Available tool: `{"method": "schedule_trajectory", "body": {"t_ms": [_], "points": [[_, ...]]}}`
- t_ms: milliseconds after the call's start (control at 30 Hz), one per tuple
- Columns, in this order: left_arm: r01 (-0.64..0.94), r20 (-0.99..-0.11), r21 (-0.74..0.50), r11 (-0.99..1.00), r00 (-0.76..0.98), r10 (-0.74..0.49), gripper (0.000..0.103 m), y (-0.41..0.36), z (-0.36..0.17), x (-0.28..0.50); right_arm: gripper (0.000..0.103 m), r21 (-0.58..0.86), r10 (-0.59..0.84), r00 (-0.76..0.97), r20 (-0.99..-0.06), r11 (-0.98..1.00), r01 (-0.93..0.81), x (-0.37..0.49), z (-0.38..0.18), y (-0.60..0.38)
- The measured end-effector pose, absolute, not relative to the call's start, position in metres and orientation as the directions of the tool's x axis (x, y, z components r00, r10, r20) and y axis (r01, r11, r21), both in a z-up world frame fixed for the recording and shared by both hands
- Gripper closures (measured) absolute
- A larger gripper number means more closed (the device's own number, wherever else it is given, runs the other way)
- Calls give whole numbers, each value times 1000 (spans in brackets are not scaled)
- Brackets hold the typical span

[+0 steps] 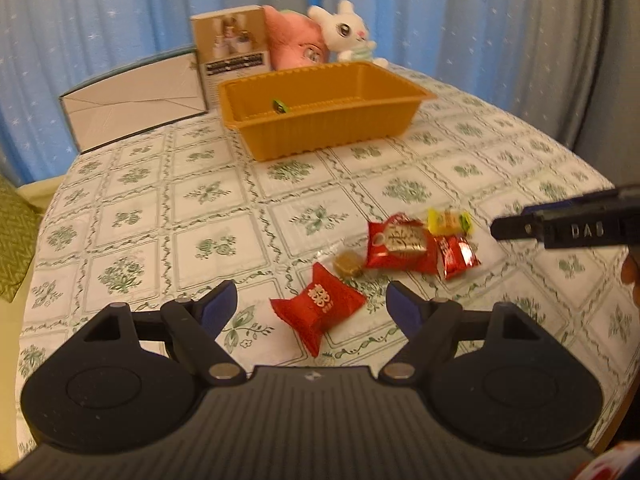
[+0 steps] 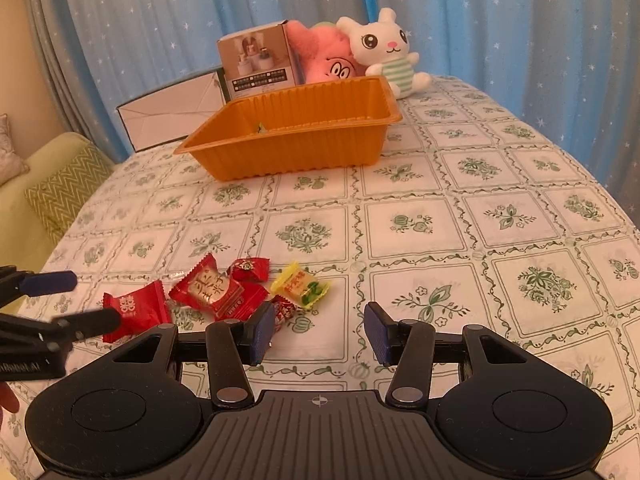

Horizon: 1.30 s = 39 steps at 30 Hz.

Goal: Organize snacks
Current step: 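Withdraw both tools back toward the remaining red snacks, then grasp the red square candy with the left tool while the right tool grasps the dark brown candy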

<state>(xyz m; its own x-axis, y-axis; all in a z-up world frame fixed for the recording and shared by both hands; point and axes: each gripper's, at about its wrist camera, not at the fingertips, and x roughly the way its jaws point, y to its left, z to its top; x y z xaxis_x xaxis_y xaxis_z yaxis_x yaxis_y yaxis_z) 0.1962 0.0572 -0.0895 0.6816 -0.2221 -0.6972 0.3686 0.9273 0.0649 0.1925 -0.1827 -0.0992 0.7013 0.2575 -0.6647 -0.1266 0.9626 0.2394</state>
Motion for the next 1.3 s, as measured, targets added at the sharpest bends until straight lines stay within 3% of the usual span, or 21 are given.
{"method": "schedule_trajectory", "body": {"t_ms": [200, 267, 433, 667, 867, 1100, 1300], "points": [[521, -734, 230, 822, 648, -205, 27, 38, -104, 208, 53, 261, 267, 687, -676, 958, -116, 198, -104, -182], [558, -750, 244, 793, 627, -210, 32, 37, -107, 213, 53, 260, 267, 681, -682, 959, -115, 199, -106, -182], [598, -773, 256, 760, 598, -210, 35, 35, -114, 222, 53, 261, 259, 675, -691, 960, -100, 201, -110, -185], [623, -793, 243, 744, 569, -218, 58, 34, -118, 226, 53, 269, 262, 673, -692, 958, -97, 204, -111, -185], [623, -801, 215, 752, 553, -230, 69, 33, -119, 229, 53, 273, 281, 666, -691, 955, -119, 204, -112, -180], [579, -812, 153, 801, 535, -232, 78, 38, -117, 231, 53, 274, 293, 660, -692, 952, -135, 204, -113, -174], [498, -802, 108, 860, 555, -221, 79, 44, -113, 229, 54, 275, 306, 661, -686, 949, -154, 206, -113, -167]]}}
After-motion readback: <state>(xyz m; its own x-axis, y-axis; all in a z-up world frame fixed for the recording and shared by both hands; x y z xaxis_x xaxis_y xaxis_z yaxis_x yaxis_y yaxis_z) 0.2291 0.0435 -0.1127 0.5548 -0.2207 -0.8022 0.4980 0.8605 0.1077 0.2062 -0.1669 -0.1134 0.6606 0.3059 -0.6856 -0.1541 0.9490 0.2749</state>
